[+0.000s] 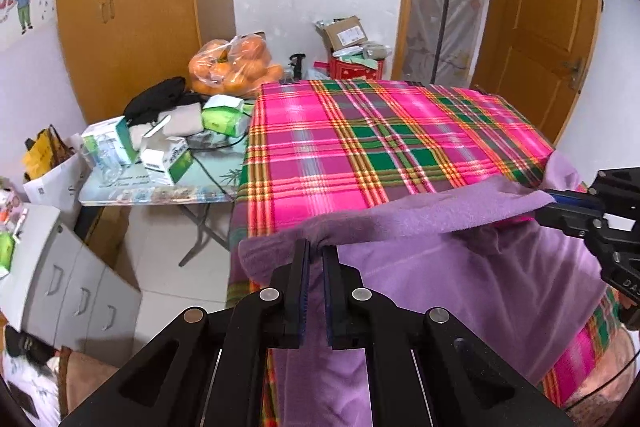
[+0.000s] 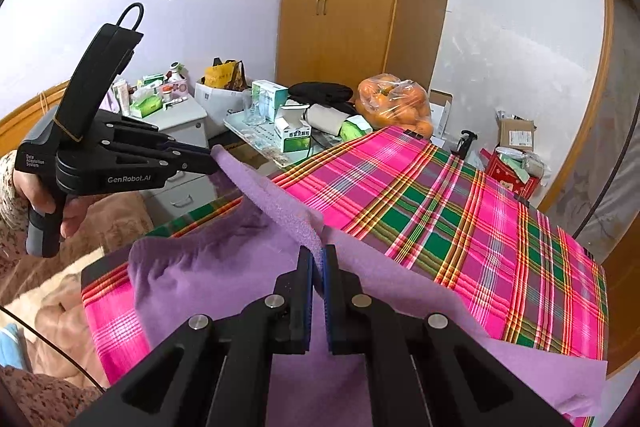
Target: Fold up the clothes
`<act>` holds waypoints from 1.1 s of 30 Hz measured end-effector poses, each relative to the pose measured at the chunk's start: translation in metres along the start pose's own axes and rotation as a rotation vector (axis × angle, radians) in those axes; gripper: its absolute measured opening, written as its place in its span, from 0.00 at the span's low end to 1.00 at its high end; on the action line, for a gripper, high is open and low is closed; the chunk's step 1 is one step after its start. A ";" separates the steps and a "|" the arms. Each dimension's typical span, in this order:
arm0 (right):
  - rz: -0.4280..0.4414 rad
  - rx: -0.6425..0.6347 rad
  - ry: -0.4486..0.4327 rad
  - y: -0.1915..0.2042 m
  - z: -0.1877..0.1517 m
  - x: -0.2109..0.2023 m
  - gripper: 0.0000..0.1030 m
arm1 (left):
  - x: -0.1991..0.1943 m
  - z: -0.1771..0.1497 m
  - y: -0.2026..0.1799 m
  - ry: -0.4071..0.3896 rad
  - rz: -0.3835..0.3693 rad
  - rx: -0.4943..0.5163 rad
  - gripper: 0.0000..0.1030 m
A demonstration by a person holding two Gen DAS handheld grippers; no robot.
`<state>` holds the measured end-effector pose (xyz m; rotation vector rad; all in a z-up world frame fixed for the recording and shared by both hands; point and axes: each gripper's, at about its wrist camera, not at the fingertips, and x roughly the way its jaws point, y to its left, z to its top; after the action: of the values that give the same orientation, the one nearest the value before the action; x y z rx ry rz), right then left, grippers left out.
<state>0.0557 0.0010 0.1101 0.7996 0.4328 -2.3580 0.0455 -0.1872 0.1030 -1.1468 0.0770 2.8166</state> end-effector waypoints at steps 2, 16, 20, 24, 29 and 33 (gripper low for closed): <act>-0.001 -0.003 0.004 0.005 -0.005 -0.003 0.05 | -0.005 -0.007 0.000 -0.005 0.014 0.006 0.04; 0.015 0.058 0.048 0.020 -0.051 -0.003 0.05 | -0.002 -0.062 0.017 0.084 -0.109 -0.216 0.05; 0.013 0.069 0.034 0.019 -0.053 -0.006 0.05 | 0.014 -0.067 0.014 0.124 -0.184 -0.299 0.23; 0.012 0.080 0.036 0.017 -0.056 -0.005 0.05 | 0.034 -0.069 0.019 0.175 -0.299 -0.431 0.43; 0.018 0.108 0.021 0.013 -0.057 -0.006 0.05 | 0.058 -0.076 0.032 0.217 -0.372 -0.644 0.50; 0.026 0.129 0.025 0.010 -0.060 -0.003 0.05 | 0.070 -0.076 0.029 0.224 -0.421 -0.718 0.51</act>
<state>0.0906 0.0230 0.0649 0.8895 0.2818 -2.3725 0.0451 -0.2177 -0.0007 -1.3736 -1.0947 2.3586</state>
